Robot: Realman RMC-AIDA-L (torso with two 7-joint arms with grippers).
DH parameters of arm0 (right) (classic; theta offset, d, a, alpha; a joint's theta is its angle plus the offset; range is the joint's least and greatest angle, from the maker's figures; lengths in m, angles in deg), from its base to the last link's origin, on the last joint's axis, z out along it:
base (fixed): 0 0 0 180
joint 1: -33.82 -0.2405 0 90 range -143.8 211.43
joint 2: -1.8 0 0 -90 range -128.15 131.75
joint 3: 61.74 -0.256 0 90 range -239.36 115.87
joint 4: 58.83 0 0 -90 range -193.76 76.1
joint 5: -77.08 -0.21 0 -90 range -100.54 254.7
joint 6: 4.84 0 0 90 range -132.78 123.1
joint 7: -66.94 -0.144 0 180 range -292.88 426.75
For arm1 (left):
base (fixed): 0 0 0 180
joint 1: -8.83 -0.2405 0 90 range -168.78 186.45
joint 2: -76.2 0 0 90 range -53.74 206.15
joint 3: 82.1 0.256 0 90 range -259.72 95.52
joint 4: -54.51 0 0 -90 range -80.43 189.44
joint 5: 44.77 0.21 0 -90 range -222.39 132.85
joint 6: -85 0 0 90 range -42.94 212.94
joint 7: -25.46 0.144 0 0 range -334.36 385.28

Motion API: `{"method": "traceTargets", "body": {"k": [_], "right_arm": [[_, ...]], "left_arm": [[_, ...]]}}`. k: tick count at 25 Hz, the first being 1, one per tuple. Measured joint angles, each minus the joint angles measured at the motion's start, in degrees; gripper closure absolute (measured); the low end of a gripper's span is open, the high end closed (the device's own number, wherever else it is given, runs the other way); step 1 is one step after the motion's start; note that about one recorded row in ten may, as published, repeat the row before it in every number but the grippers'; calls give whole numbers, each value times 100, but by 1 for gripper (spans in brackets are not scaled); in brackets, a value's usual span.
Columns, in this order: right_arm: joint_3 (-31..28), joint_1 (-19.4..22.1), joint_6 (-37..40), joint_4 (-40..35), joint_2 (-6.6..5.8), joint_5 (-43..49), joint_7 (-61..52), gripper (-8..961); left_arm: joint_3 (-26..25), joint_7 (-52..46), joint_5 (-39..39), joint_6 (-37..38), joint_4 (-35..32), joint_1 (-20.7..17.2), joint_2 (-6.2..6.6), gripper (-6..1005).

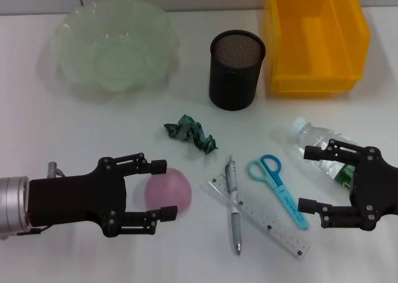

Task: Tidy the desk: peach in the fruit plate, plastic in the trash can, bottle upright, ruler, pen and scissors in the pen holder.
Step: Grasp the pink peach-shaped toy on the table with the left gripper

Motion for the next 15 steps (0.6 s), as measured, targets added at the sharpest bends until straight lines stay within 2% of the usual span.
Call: {"method": "traceTargets", "body": {"k": [8, 15], "right_arm": [[0, 11, 0, 53, 4, 0, -3, 111], [33, 11, -70, 64, 4, 0, -5, 111]], "left_arm": [[-3, 42, 3, -45, 1, 7, -13, 185], [3, 43, 3, -386, 31, 29, -17, 186]]}}
